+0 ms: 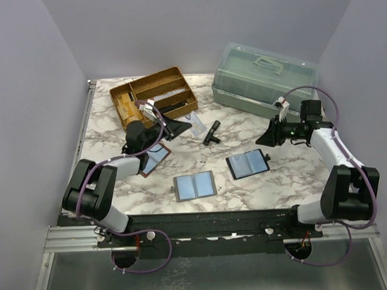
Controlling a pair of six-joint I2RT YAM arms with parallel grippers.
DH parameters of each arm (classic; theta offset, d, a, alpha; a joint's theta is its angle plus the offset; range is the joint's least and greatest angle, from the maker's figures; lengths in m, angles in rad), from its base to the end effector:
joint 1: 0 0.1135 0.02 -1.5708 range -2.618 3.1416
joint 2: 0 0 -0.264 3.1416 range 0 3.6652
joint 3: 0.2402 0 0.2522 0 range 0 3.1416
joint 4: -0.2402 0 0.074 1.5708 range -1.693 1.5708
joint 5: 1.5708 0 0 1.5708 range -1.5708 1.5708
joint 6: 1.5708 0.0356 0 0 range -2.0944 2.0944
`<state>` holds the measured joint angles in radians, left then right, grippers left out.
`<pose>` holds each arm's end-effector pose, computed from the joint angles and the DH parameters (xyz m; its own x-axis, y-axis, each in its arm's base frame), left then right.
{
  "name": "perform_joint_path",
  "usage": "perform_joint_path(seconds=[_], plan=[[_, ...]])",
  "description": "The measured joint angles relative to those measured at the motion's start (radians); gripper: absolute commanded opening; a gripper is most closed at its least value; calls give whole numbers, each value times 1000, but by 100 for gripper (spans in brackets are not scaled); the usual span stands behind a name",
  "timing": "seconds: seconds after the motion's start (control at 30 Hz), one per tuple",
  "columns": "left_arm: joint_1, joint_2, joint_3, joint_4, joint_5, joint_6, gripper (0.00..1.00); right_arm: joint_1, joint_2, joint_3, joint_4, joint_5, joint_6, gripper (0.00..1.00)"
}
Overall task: Take the credit cards out of the card holder
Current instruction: Place the credit card in the storage box.
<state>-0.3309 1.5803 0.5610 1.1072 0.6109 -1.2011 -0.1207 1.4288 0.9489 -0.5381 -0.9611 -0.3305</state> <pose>0.2816 -0.1183 0.2093 -0.7220 -0.5596 -0.4069 0.3688 0.1862 -0.9106 0.2787 -0.0044 0.2346 -0.6828 -0.1044 -0.7231 -0.6132 0.6200 0.4896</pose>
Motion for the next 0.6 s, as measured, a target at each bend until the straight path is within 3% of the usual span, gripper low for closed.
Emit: perform_joint_path(seconds=[0.17, 0.3, 0.6], plan=[[116, -100, 179, -396, -4, 192, 0, 1, -50, 0, -17, -63, -43, 36], [211, -77, 372, -668, -23, 357, 0, 1, -60, -1, -31, -98, -61, 36], [290, 272, 993, -1165, -108, 811, 0, 1, -58, -2, -52, -125, -140, 36]])
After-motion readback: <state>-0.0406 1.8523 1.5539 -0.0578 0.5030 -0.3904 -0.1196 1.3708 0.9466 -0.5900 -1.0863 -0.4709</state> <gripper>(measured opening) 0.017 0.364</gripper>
